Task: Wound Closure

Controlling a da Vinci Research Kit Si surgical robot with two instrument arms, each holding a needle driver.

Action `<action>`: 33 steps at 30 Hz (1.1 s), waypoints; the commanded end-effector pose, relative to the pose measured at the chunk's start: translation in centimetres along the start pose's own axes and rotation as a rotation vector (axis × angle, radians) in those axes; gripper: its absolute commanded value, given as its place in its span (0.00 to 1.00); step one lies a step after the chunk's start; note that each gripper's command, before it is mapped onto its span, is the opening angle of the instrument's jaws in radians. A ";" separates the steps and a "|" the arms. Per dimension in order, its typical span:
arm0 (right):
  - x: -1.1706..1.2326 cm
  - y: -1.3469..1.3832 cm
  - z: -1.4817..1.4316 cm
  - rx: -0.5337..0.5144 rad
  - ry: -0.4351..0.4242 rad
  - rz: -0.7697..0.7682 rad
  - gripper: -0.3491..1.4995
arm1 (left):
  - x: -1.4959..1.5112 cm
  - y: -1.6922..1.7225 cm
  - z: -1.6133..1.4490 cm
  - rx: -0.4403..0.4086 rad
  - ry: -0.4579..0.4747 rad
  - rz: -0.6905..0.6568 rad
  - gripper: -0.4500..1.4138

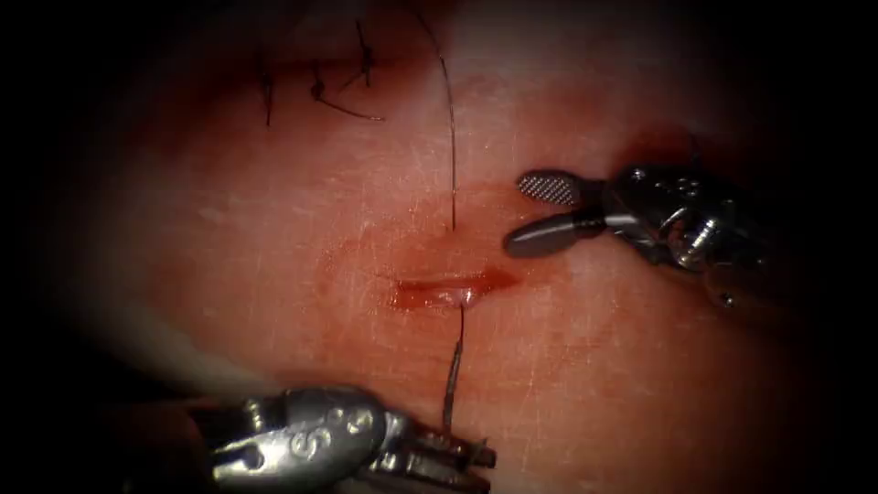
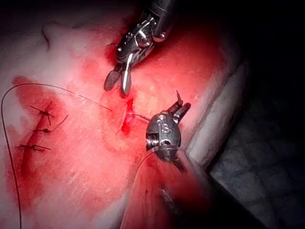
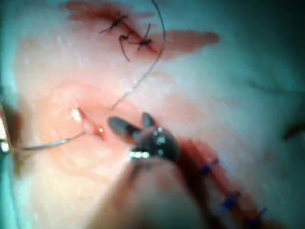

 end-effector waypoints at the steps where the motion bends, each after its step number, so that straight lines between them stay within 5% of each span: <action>1: -0.04 -0.02 0.08 0.021 -0.012 -0.007 0.38 | -0.03 -0.01 0.04 0.016 0.004 0.028 0.00; 2: -0.05 -0.04 0.07 0.042 -0.023 -0.011 0.19 | 0.02 -0.02 0.00 0.031 0.007 0.053 0.00; 4: -0.07 -0.10 0.05 0.061 -0.033 -0.020 0.00 | 0.10 -0.04 -0.07 0.056 0.012 0.115 0.00; 14: -0.07 -0.27 0.04 0.123 -0.063 -0.047 0.00 | 0.36 -0.16 -0.25 0.200 0.001 0.331 0.00; 18: -0.04 -0.22 0.06 0.102 -0.052 -0.046 0.30 | 0.45 -0.14 -0.32 0.233 -0.010 0.417 0.00; 33: -0.06 -0.23 0.05 0.118 -0.032 -0.005 0.49 | 0.73 -0.15 -0.49 0.312 -0.009 0.553 0.00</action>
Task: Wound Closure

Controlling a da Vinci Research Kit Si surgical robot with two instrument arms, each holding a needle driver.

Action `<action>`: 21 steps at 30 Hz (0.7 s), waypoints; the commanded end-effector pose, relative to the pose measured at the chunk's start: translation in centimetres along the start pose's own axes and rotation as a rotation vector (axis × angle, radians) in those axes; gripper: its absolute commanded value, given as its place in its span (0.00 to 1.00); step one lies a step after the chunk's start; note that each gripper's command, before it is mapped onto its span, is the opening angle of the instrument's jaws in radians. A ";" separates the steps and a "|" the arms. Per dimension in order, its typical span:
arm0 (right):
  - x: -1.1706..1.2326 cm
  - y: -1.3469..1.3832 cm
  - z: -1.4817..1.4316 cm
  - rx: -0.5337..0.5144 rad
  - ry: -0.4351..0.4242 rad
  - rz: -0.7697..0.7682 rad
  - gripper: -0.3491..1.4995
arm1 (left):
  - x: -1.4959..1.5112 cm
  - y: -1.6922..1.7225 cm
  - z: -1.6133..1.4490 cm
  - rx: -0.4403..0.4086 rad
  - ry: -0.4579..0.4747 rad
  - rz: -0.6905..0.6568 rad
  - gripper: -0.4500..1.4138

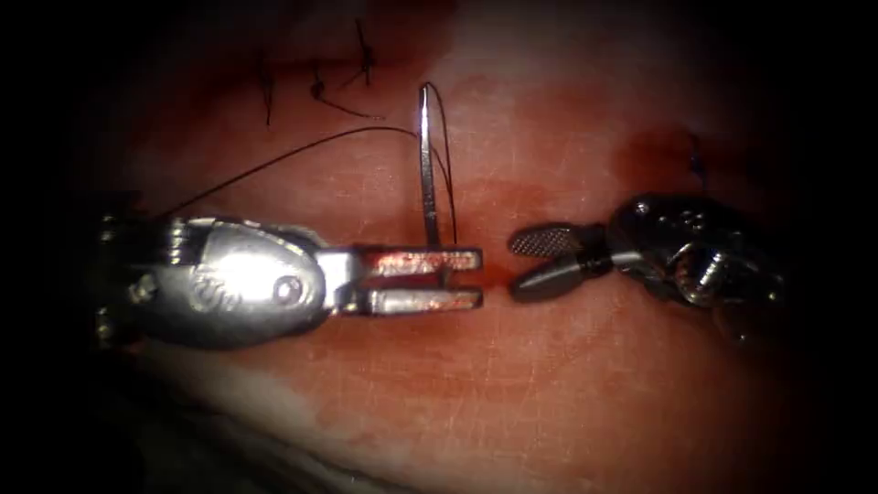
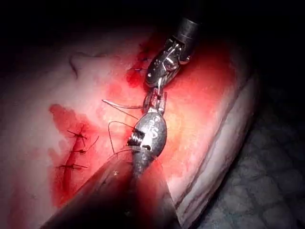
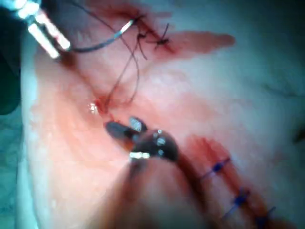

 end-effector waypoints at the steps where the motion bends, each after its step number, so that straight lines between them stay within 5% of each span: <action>1: -0.02 0.02 0.08 0.006 0.006 0.011 0.50 | -0.05 0.04 0.06 0.000 0.004 0.002 0.00; 11: 0.07 -0.01 -0.08 0.038 0.035 0.072 0.52 | -0.05 0.10 0.12 -0.006 0.017 0.042 0.00; 21: 0.20 -0.13 -0.28 0.096 0.078 0.228 0.40 | -0.38 0.39 0.40 -0.029 0.028 0.083 0.00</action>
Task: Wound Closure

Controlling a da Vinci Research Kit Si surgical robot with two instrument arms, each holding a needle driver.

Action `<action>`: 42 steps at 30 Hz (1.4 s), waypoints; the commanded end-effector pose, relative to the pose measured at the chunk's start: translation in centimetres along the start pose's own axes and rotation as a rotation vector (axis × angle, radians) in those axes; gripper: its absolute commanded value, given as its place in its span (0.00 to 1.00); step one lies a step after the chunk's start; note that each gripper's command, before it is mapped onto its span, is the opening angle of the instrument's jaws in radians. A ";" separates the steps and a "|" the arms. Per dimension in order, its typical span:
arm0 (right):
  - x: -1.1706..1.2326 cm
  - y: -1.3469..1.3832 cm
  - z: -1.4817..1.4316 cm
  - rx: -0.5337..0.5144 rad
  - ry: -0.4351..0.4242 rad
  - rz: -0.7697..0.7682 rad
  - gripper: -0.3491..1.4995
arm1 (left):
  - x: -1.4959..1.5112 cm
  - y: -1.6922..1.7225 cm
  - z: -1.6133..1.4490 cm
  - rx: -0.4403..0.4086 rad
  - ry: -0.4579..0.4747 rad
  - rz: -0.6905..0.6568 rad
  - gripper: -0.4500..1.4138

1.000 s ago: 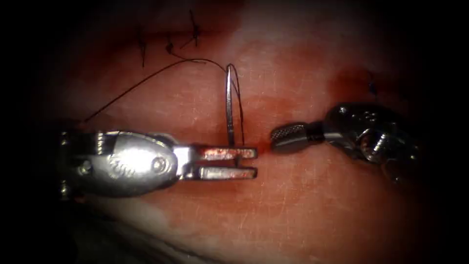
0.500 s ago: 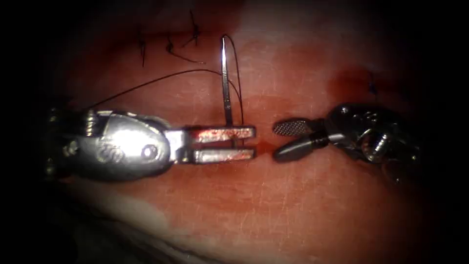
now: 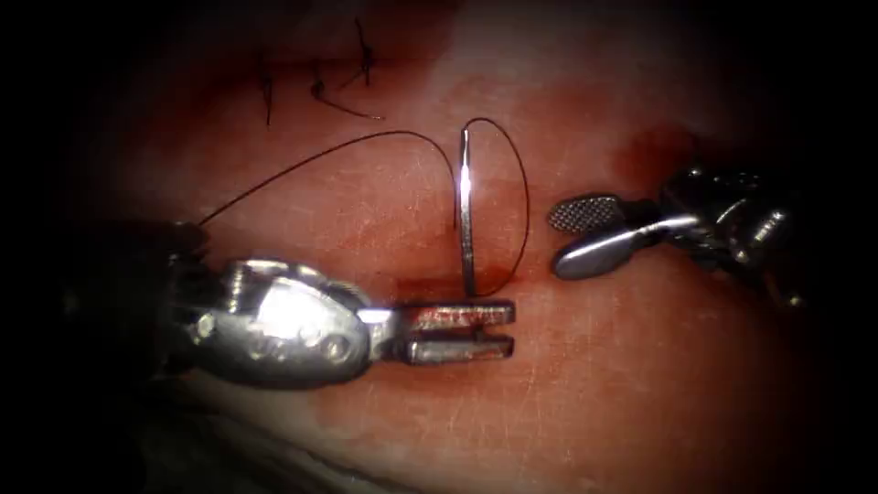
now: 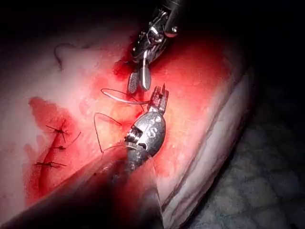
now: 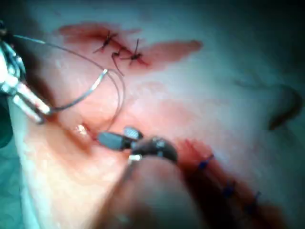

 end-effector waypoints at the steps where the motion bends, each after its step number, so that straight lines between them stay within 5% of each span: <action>1: -0.03 0.02 0.09 0.006 0.000 0.012 0.39 | -0.08 0.05 0.07 0.000 -0.001 0.000 0.00; 13: -0.04 -0.18 0.14 0.046 0.000 0.029 0.36 | -0.19 0.11 0.13 0.002 -0.005 0.011 0.00; 21: 0.02 -0.18 0.33 0.049 0.020 0.031 0.53 | -0.19 0.14 0.16 0.002 -0.010 0.014 0.00; 42: 0.12 -0.03 0.49 0.029 0.155 0.151 0.52 | -0.25 0.21 0.24 -0.013 -0.018 0.040 0.00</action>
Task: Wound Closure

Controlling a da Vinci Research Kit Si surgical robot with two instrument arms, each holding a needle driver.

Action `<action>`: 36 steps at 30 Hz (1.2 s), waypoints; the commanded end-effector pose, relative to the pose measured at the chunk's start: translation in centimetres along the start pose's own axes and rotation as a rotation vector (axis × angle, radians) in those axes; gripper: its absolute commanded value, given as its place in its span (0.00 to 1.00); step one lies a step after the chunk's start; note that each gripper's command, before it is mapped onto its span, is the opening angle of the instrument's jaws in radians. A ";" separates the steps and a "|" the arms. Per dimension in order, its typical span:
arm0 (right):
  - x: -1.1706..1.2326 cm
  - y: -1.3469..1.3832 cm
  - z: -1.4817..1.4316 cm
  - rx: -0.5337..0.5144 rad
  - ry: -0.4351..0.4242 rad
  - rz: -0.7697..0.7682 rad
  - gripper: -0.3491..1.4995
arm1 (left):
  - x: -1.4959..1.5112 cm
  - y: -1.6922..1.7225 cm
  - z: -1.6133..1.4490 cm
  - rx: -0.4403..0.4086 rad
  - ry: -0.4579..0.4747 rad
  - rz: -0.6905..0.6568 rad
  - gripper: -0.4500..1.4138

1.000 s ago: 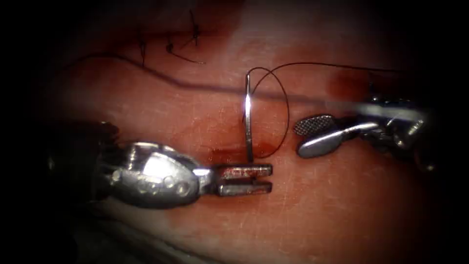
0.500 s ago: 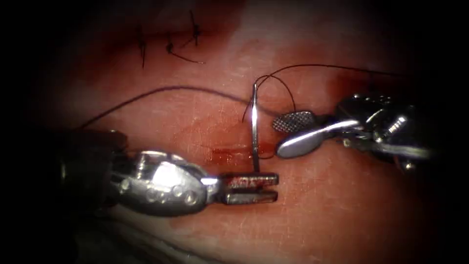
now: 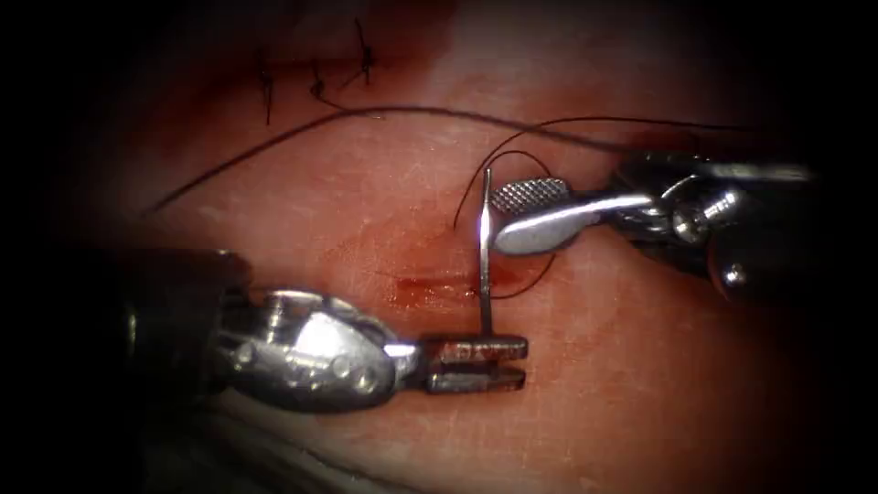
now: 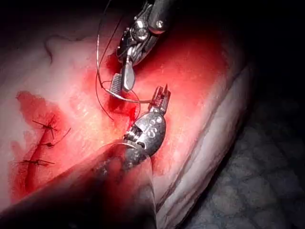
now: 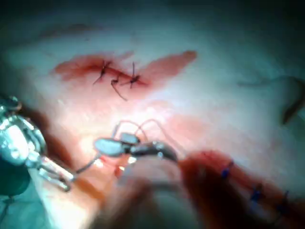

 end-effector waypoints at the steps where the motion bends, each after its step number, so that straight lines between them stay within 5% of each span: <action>1: -0.05 0.06 0.11 0.003 -0.001 0.014 0.52 | -0.05 0.05 0.07 0.001 0.000 -0.001 0.00; 25: -0.25 0.05 0.25 0.014 0.011 0.128 0.24 | -0.06 0.06 0.08 -0.006 -0.009 0.018 0.00; 28: -0.27 0.04 0.25 0.020 0.002 0.138 0.18 | -0.06 0.06 0.08 -0.006 -0.009 0.018 0.00; 31: -0.28 0.03 0.25 0.040 -0.008 0.156 0.00 | -0.06 0.06 0.08 -0.006 -0.009 0.018 0.00; 36: -0.29 0.02 0.26 0.064 -0.016 0.155 0.00 | -0.06 0.06 0.08 -0.010 -0.013 0.018 0.00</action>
